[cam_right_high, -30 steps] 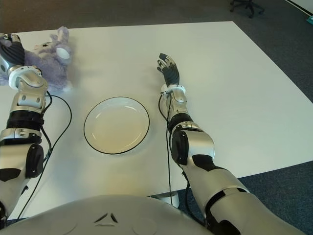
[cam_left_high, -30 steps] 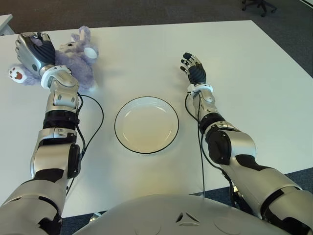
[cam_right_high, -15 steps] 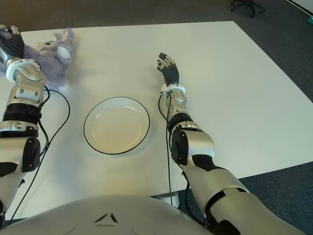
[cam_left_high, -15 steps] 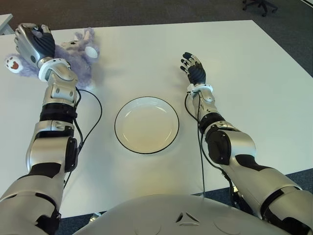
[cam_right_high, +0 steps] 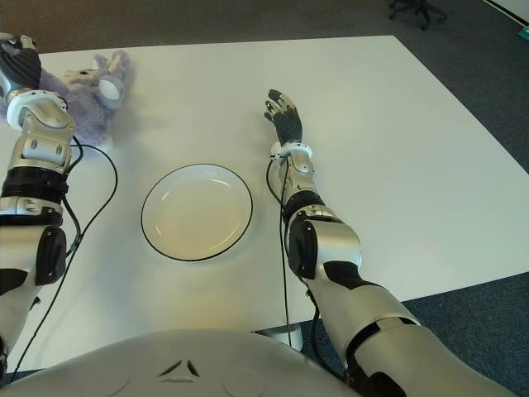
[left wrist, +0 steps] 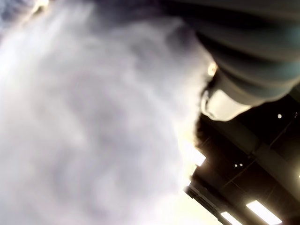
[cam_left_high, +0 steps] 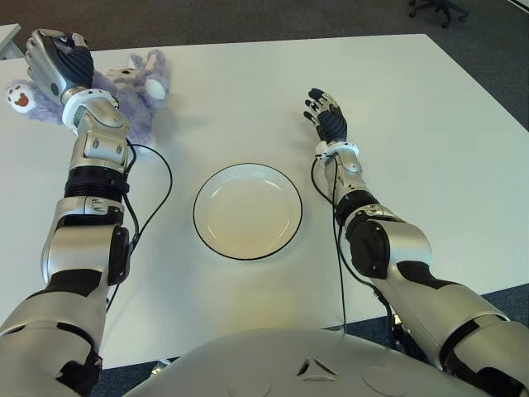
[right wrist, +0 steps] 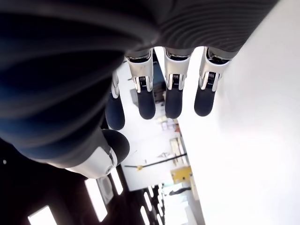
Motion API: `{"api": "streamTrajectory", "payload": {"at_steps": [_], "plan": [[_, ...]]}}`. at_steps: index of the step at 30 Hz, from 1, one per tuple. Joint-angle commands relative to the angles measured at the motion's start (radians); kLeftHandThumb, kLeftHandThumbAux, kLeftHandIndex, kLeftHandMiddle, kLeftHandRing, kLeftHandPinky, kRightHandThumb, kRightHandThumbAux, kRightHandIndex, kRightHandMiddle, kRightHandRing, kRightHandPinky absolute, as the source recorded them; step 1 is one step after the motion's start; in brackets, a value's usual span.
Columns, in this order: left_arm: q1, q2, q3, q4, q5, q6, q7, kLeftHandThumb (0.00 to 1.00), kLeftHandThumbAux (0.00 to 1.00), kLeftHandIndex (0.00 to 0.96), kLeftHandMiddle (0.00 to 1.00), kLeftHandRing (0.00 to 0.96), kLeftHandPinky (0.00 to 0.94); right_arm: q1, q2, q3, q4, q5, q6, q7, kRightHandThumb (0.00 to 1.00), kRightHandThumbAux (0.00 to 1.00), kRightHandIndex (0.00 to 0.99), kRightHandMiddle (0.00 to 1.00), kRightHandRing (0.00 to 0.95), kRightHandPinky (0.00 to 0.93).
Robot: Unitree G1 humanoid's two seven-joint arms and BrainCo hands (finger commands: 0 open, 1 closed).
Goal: Put the doll into the plate.
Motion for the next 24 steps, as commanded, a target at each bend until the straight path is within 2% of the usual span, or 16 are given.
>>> {"api": "streamTrajectory", "payload": {"at_steps": [1,6,15,24], "plan": [[-0.017,0.010,-0.010,0.024,0.006,-0.002,-0.018,0.654,0.647,0.821,0.845,0.856,0.870,0.035,0.011,0.000,0.030,0.001,0.028,-0.007,0.687,0.657,0.203,0.149,0.122,0.151],[-0.029,0.012,-0.015,0.039,0.002,-0.011,-0.029,0.670,0.652,0.819,0.843,0.850,0.871,0.040,0.011,0.007,0.026,-0.009,0.012,-0.021,0.676,0.655,0.208,0.153,0.127,0.158],[-0.048,0.007,-0.023,0.054,0.009,-0.005,-0.018,0.631,0.665,0.802,0.847,0.861,0.873,0.039,0.017,0.003,0.034,-0.005,0.017,-0.041,0.657,0.686,0.207,0.136,0.105,0.134],[-0.069,0.000,-0.029,0.066,0.019,0.011,0.000,0.605,0.660,0.769,0.837,0.859,0.866,0.032,0.008,0.010,0.033,-0.010,0.027,-0.020,0.666,0.695,0.200,0.146,0.122,0.157]]}}
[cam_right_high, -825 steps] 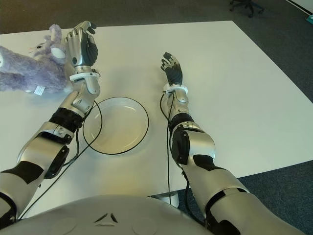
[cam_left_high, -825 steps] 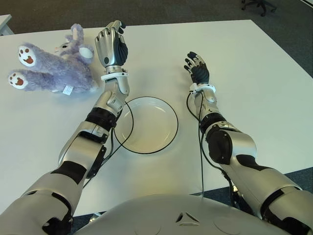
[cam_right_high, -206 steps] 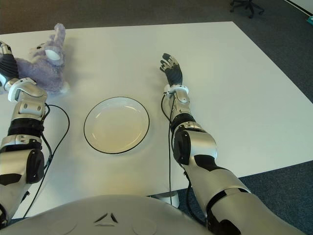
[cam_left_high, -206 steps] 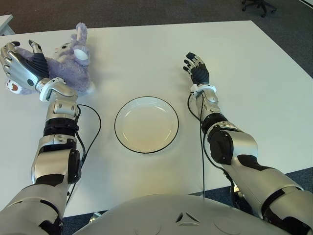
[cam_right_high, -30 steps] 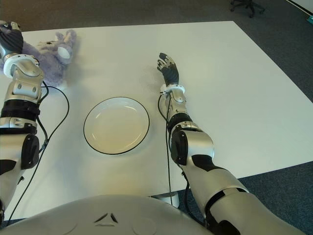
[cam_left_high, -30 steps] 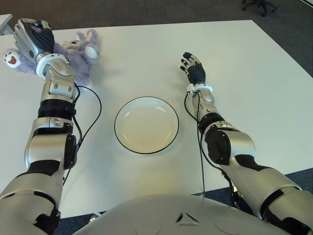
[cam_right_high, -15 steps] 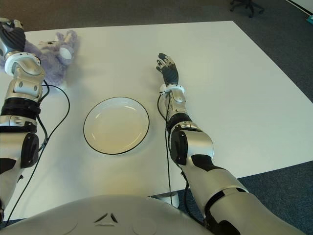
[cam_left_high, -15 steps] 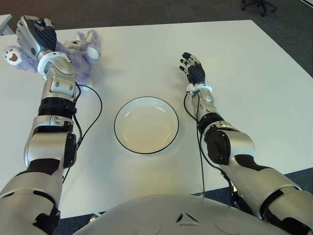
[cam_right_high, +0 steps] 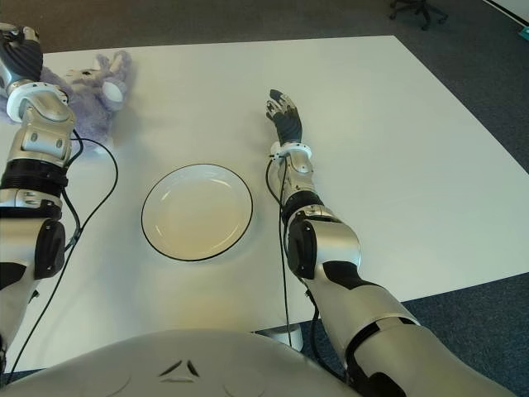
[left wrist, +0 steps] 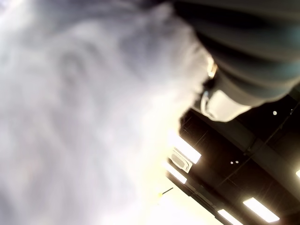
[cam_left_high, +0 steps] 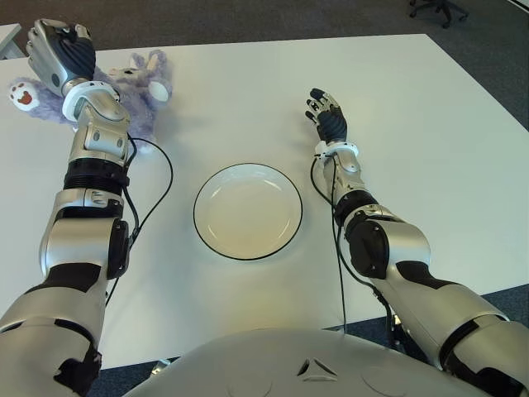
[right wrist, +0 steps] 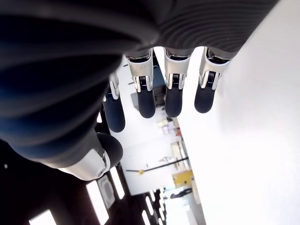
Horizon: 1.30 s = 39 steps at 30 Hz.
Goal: Put the doll into the plate.
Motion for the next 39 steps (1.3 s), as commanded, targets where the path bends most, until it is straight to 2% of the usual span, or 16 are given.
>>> {"api": "streamTrajectory", "payload": {"at_steps": [1,5,11,16,20,27,33,35,36,39], "plan": [[-0.022,-0.008,-0.013,0.023,0.014,0.018,0.010,0.604,0.660,0.766,0.835,0.858,0.864,0.034,0.007,0.002,0.027,-0.001,0.026,0.016,0.670,0.688,0.200,0.150,0.128,0.159],[-0.029,-0.009,-0.014,0.028,0.017,0.023,0.011,0.600,0.659,0.767,0.834,0.858,0.865,0.039,0.011,-0.006,0.021,0.009,0.005,0.023,0.674,0.667,0.201,0.156,0.134,0.157],[-0.043,-0.016,-0.025,-0.006,0.032,0.092,0.001,0.533,0.681,0.764,0.837,0.847,0.825,0.036,0.011,-0.015,0.031,0.012,0.032,0.008,0.664,0.652,0.209,0.149,0.125,0.150],[-0.052,-0.022,-0.033,-0.019,0.035,0.122,-0.006,0.510,0.699,0.770,0.840,0.843,0.831,0.047,0.013,0.010,0.021,-0.012,0.026,-0.011,0.659,0.710,0.191,0.142,0.116,0.150],[-0.065,-0.021,-0.043,-0.017,0.040,0.143,-0.013,0.484,0.709,0.780,0.847,0.848,0.831,0.044,0.013,0.004,0.022,-0.006,0.015,-0.004,0.663,0.732,0.182,0.136,0.113,0.148],[-0.090,-0.014,-0.057,0.008,0.040,0.136,-0.027,0.476,0.706,0.792,0.860,0.851,0.839,0.040,0.010,0.004,0.024,-0.005,0.019,0.000,0.673,0.739,0.184,0.138,0.115,0.147],[-0.102,-0.016,-0.060,0.011,0.027,0.111,-0.047,0.502,0.686,0.765,0.840,0.842,0.844,0.034,0.011,-0.001,0.026,-0.002,0.030,-0.015,0.681,0.730,0.199,0.141,0.112,0.145],[-0.105,-0.014,-0.059,0.012,0.021,0.100,-0.060,0.509,0.684,0.746,0.838,0.843,0.852,0.031,0.010,-0.002,0.027,-0.001,0.032,-0.015,0.683,0.731,0.200,0.142,0.112,0.144],[-0.106,-0.013,-0.059,0.010,0.018,0.095,-0.067,0.521,0.684,0.676,0.838,0.851,0.863,0.030,0.009,-0.002,0.028,-0.002,0.033,-0.014,0.684,0.731,0.201,0.142,0.112,0.143],[-0.112,-0.010,-0.057,0.010,0.010,0.084,-0.086,0.531,0.686,0.635,0.839,0.858,0.865,0.028,0.008,0.001,0.030,-0.005,0.042,-0.012,0.681,0.732,0.201,0.143,0.114,0.148]]}}
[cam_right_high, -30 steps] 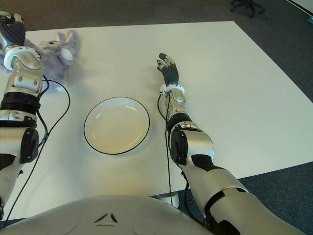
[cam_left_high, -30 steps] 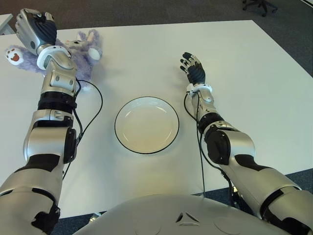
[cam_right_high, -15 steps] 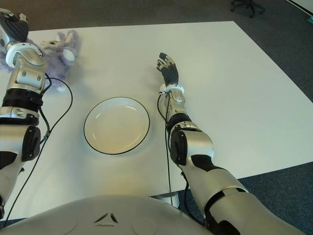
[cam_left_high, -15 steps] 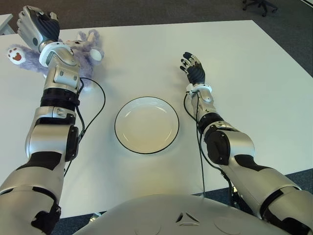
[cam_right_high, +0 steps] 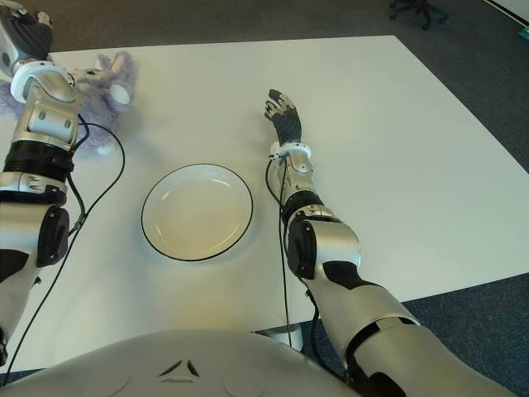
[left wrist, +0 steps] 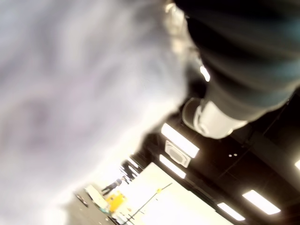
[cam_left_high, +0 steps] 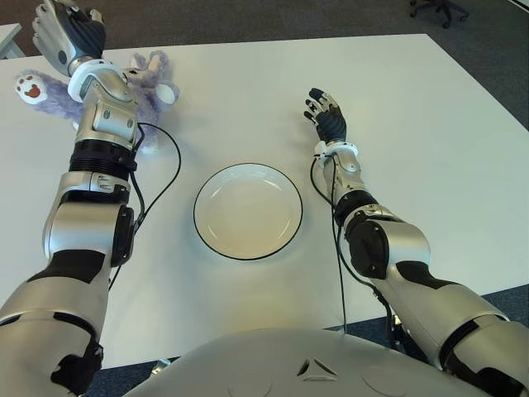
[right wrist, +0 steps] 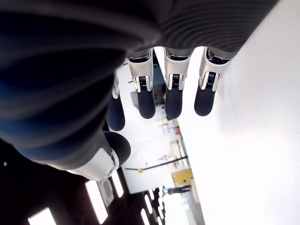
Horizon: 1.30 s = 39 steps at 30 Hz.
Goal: Put the doll into the plate.
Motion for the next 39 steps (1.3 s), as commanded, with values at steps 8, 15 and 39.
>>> {"api": "streamTrajectory", "payload": {"at_steps": [8,15,39], "plan": [[-0.029,0.003,0.003,0.017,-0.019,-0.043,-0.060,0.542,0.688,0.757,0.849,0.867,0.871,0.035,0.009,-0.005,0.025,0.006,0.018,0.012,0.670,0.724,0.193,0.139,0.113,0.143],[-0.037,0.009,-0.006,0.022,-0.011,-0.055,-0.082,0.549,0.695,0.786,0.858,0.879,0.868,0.029,0.011,0.004,0.026,-0.005,0.022,0.002,0.664,0.727,0.187,0.131,0.104,0.141],[-0.081,-0.003,-0.026,0.040,0.019,-0.042,-0.057,0.553,0.673,0.788,0.849,0.867,0.872,0.027,0.004,-0.010,0.025,0.012,0.027,0.035,0.688,0.723,0.191,0.140,0.111,0.122]]}}
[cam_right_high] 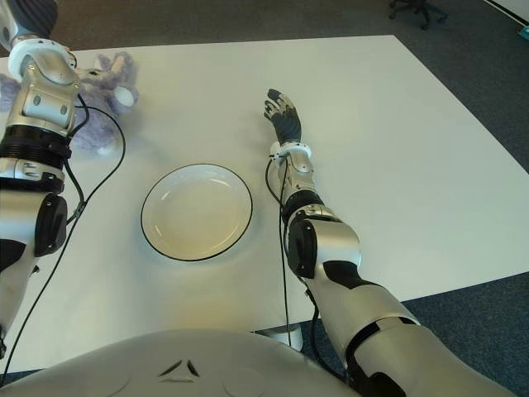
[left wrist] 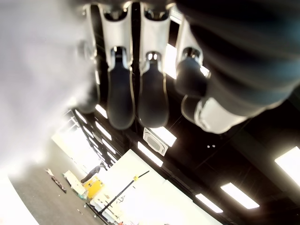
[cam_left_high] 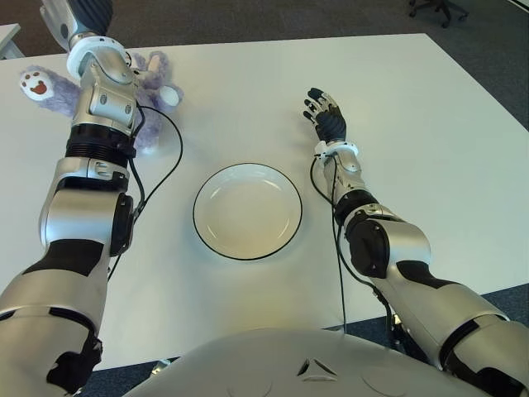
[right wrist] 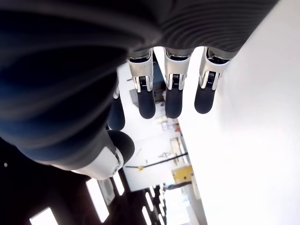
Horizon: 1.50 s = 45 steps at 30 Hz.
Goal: Put the doll into the plate.
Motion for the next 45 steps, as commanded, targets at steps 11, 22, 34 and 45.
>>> {"api": "streamTrajectory", "payload": {"at_steps": [11,22,34,45], "plan": [[-0.010,-0.010,-0.016,0.000,0.004,-0.021,-0.020,0.601,0.687,0.794,0.859,0.876,0.876,0.029,0.007,0.003,0.025,-0.002,0.023,-0.006,0.698,0.704,0.188,0.147,0.117,0.139],[-0.029,-0.012,-0.041,0.002,0.013,-0.039,-0.023,0.624,0.681,0.803,0.853,0.872,0.876,0.029,0.003,-0.025,0.026,0.028,0.042,0.034,0.700,0.710,0.186,0.146,0.124,0.144],[-0.054,-0.020,-0.071,0.014,0.050,-0.052,0.002,0.500,0.687,0.785,0.853,0.860,0.850,0.034,0.003,-0.016,0.026,0.013,0.032,0.030,0.706,0.719,0.193,0.138,0.114,0.134],[-0.052,-0.022,-0.082,0.021,0.066,-0.099,0.033,0.474,0.707,0.797,0.867,0.865,0.845,0.037,0.009,-0.039,0.023,0.040,0.039,0.041,0.718,0.735,0.192,0.145,0.123,0.148]]}}
